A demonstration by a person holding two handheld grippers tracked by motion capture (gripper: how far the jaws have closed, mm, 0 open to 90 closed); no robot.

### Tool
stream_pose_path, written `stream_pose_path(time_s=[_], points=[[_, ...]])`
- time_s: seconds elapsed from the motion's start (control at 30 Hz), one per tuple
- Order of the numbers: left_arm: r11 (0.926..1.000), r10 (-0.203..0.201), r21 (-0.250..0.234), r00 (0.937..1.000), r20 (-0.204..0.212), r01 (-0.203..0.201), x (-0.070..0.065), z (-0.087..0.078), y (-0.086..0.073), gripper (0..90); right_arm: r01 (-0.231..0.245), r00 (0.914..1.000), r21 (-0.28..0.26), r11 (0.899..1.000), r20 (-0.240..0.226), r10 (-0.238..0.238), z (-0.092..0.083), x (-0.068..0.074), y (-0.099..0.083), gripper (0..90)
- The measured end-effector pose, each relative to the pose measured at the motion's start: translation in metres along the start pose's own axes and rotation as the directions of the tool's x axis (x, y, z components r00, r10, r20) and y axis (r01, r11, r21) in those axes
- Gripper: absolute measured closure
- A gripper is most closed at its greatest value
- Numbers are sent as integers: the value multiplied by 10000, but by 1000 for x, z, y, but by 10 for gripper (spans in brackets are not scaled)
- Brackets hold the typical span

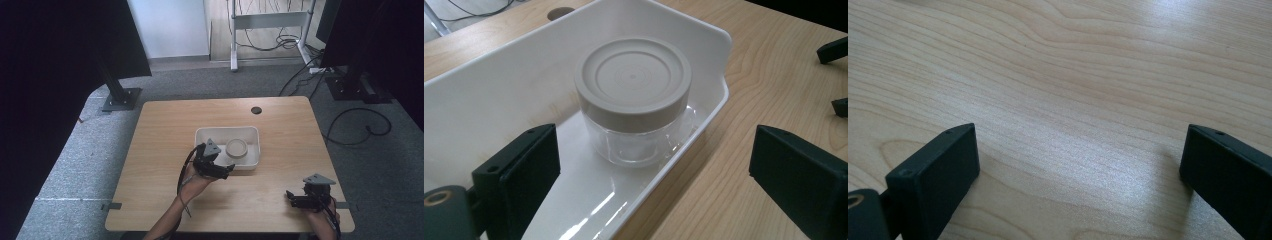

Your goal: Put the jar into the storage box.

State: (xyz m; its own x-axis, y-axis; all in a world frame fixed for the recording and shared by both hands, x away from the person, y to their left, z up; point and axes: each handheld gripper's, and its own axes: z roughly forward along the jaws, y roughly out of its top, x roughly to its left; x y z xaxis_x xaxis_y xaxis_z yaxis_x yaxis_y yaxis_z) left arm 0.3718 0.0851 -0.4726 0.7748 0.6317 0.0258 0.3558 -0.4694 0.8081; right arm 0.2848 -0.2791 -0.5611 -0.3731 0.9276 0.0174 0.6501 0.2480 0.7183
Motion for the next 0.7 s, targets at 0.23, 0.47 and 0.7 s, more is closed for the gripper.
stream_pose_path(time_s=[0.23,0.47,0.7], points=[[10000,-3,-18,10000,-14,3,2,-9,-6,60,0,10000,-2,10000,1,0,0,0,0,22],[9998,-136,-124,9999,-74,135,7,-17,-15,60,0,10000,-3,10000,3,0,0,0,0,22],[9994,-206,-279,9997,-93,203,9,-27,-22,61,1,10000,-2,10000,3,-1,0,0,0,22]])
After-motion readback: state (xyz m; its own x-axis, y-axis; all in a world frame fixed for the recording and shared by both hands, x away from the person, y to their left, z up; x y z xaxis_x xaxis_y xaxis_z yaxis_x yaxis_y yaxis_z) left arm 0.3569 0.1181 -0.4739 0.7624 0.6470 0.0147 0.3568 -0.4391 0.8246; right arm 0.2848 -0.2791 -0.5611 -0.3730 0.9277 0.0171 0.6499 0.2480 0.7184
